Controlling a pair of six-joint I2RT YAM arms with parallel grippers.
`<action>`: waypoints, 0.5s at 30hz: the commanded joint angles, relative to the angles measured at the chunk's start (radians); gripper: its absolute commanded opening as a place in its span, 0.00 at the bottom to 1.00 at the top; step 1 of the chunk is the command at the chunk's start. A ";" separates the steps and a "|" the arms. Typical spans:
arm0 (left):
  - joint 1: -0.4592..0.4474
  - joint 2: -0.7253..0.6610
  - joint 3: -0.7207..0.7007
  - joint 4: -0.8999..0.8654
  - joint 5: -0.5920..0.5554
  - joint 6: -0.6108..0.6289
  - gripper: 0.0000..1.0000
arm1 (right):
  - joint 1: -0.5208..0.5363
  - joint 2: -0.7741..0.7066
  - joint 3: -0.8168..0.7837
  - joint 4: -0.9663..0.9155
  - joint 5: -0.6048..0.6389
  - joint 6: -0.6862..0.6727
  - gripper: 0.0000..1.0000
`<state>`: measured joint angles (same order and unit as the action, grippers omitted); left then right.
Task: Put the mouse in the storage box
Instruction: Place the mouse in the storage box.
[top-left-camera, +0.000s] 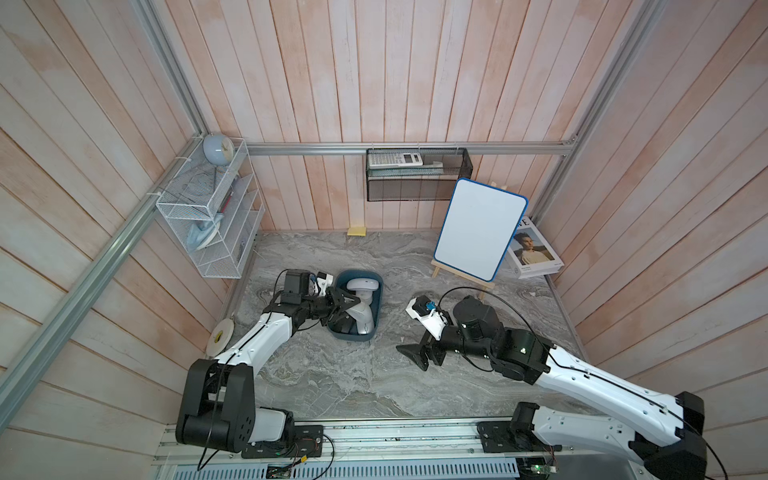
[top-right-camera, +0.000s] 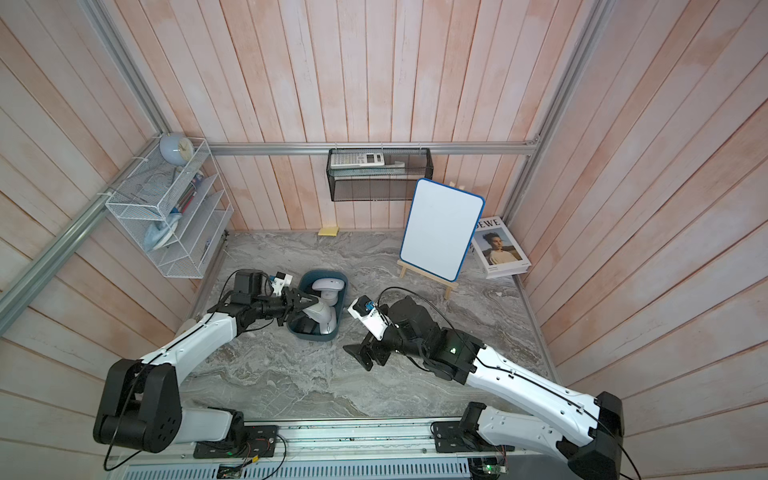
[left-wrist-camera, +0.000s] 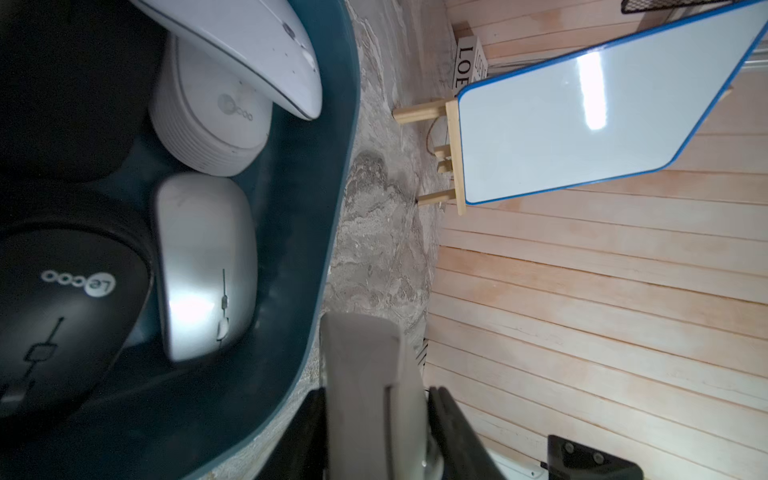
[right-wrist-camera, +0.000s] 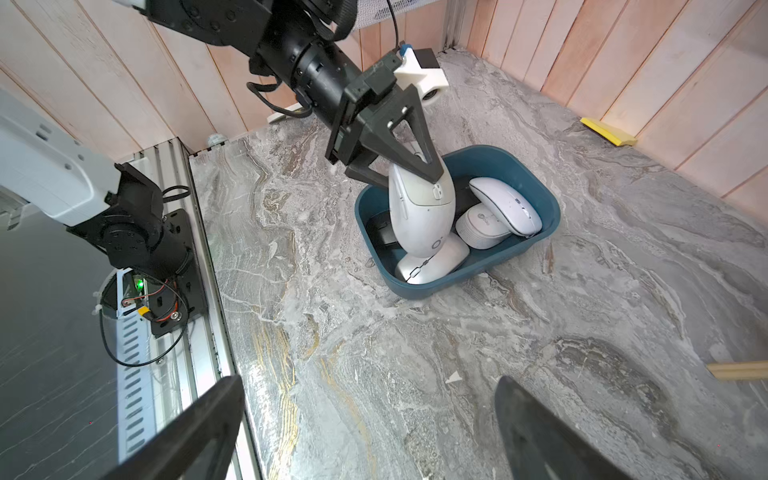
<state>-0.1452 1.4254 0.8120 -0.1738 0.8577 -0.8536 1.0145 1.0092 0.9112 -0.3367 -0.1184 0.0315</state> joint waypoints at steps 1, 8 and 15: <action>0.002 0.054 0.063 0.081 -0.039 0.036 0.13 | -0.005 -0.012 -0.018 0.011 -0.006 0.017 0.98; 0.003 0.164 0.113 0.074 -0.097 0.094 0.13 | -0.005 -0.007 -0.032 0.028 -0.009 0.034 0.98; 0.001 0.232 0.137 0.110 -0.109 0.100 0.13 | -0.005 0.005 -0.028 0.013 -0.007 0.022 0.98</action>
<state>-0.1444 1.6390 0.9188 -0.1081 0.7567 -0.7780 1.0138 1.0084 0.8848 -0.3260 -0.1184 0.0521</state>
